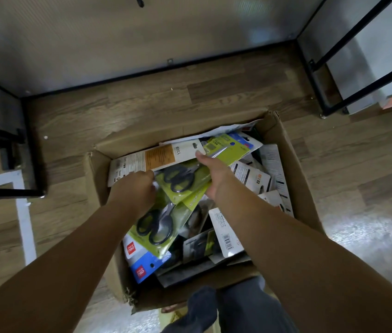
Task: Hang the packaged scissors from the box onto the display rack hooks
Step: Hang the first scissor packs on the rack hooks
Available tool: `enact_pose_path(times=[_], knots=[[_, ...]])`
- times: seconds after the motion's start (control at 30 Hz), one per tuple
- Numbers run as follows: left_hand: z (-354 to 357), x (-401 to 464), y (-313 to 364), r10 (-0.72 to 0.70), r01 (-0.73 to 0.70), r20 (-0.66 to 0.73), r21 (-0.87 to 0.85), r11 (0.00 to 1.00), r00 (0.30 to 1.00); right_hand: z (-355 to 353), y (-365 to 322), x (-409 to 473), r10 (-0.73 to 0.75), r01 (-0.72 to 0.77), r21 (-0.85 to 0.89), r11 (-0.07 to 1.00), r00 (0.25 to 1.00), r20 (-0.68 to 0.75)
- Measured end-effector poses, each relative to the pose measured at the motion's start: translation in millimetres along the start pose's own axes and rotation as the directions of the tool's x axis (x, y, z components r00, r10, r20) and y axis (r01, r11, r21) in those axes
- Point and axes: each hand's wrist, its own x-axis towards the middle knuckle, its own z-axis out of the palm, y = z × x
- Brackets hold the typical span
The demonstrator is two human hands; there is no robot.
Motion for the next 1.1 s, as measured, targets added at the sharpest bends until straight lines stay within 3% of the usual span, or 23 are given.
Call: enact_pose_path(times=[0.27,0.4,0.53,0.67,0.73,0.9,1.1], knots=[[-12.9,-24.6,5.6,0.028,-0.027,0.020,-0.077,0.997,0.999,-16.0,9.4,-20.3,-0.108,0.122,0.076,0.990,0.980,-0.169],[-35.2,-56.0,17.5,-0.059,0.065,0.040,-0.181,0.981,0.997,-35.7,4.8,-67.2,-0.154,0.180,0.109,0.978,0.965,-0.213],[-86.0,-96.1,37.5,-0.067,0.067,0.010,-0.259,0.964,0.998,-48.6,-16.5,-137.4,-0.170,0.183,0.045,0.982,0.963,-0.209],[-165.7,-142.9,72.9,-0.168,0.120,-0.038,-0.554,0.824,0.985,-54.0,-44.8,-234.4,-0.220,0.226,0.043,0.973,0.970,-0.103],[-213.9,-168.0,96.3,-0.164,0.127,0.007,-0.670,0.731,0.986,-57.2,-61.2,-290.9,-0.258,0.260,0.063,0.963,0.965,-0.046],[-347.4,-234.6,155.6,-0.110,0.072,0.032,-0.920,0.386,0.993,-59.3,-104.6,-434.9,-0.363,0.348,0.119,0.930,0.921,0.141],[-468.2,-312.5,193.9,0.009,-0.017,-0.015,-0.940,0.339,1.000,-42.3,-147.3,-578.1,-0.569,0.508,0.258,0.822,0.755,0.327]])
